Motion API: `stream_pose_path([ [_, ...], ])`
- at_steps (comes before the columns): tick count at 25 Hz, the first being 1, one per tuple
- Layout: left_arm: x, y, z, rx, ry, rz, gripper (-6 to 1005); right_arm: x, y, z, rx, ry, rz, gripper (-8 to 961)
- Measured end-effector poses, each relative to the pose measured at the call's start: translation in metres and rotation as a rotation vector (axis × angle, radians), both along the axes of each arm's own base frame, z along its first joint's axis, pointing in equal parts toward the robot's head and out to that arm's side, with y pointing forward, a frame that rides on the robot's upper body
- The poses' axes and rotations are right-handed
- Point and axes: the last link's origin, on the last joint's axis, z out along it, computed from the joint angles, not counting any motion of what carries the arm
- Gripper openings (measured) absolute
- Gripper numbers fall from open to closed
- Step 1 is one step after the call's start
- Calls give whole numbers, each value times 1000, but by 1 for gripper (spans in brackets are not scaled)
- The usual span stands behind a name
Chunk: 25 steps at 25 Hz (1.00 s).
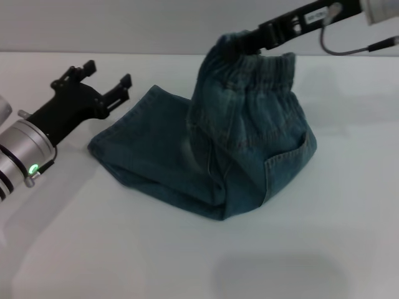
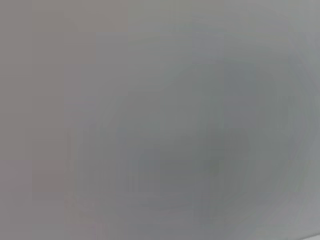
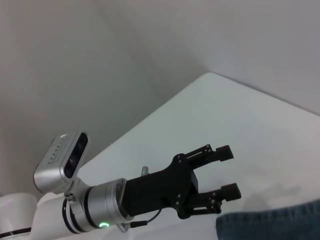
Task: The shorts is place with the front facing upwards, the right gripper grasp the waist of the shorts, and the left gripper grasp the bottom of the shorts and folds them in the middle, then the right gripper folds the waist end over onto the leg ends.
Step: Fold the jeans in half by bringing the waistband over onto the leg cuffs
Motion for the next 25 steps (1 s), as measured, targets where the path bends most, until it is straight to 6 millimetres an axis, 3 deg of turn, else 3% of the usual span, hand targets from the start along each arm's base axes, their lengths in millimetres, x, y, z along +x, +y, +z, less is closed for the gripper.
stream_pose_path([
  [14,-4,9,6,34,14,36,829,-30,2,-40,21,-45,151,59],
  [25,-4,15,15,74,-1,49,829,-46,5,-53,57,-68,247,81],
])
